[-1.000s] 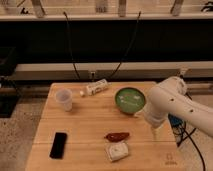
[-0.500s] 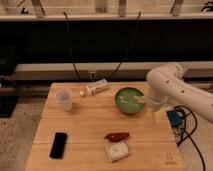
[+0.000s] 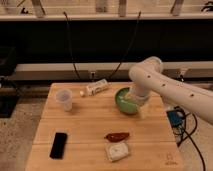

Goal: Move the arm in a circular motion

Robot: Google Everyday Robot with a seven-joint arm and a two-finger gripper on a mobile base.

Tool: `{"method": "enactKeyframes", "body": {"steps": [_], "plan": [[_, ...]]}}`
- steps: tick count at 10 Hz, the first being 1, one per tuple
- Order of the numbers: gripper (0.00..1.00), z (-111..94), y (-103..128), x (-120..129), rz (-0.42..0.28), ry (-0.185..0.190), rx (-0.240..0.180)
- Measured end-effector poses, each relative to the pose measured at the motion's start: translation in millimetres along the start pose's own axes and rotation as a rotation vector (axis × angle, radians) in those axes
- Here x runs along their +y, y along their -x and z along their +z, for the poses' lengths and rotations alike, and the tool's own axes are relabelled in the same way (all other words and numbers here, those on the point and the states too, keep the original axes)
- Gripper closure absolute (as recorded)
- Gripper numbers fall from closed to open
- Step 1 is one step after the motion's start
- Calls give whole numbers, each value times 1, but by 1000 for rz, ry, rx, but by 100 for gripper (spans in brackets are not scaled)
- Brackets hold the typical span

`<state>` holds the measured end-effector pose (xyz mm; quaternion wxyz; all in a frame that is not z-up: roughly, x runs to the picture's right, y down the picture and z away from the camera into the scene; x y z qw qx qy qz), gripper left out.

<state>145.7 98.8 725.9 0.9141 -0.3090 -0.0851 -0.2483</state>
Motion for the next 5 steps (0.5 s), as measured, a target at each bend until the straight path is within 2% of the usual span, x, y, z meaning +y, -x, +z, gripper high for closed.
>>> {"method": "enactKeyframes", "body": {"steps": [2, 5], "plan": [[20, -1, 11, -10, -25, -4, 0], [20, -1, -1, -5, -20, -2, 4]]}}
